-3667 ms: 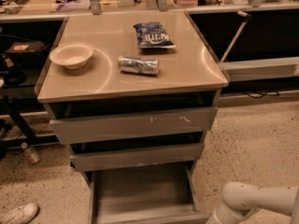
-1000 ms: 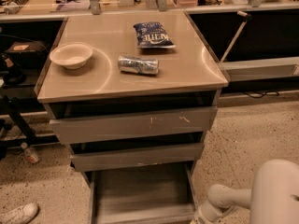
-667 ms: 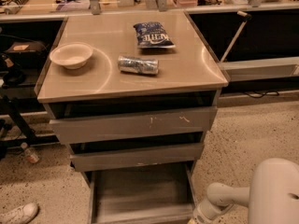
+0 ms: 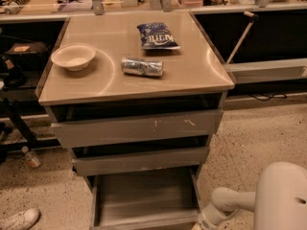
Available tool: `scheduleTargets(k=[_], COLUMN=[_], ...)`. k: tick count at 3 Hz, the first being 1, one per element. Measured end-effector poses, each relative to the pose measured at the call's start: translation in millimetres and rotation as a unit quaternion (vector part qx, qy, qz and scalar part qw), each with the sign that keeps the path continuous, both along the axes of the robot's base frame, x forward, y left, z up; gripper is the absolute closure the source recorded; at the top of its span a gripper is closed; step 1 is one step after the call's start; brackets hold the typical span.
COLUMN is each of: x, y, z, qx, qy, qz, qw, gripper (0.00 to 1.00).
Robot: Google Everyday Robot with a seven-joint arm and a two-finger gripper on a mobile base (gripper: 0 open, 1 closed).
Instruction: Close bottom drawer
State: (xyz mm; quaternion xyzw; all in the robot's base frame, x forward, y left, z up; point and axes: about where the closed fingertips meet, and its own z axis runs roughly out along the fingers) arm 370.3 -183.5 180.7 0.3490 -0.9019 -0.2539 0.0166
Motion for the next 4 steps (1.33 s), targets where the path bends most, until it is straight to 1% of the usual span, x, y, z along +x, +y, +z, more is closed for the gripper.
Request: scheduleTargets(k=[2,3,4], x=[0.0,-0.1,-0.1], y=[0.0,0.1,0.1], z=[0.0,-0.1,-0.1], qx=[0.000,0.000,0.000], qy=[0.000,0.000,0.000], qz=[0.000,0.000,0.000], qw=[1.0000,1.0000,1.0000], gripper=[0.14,0.00,0.00])
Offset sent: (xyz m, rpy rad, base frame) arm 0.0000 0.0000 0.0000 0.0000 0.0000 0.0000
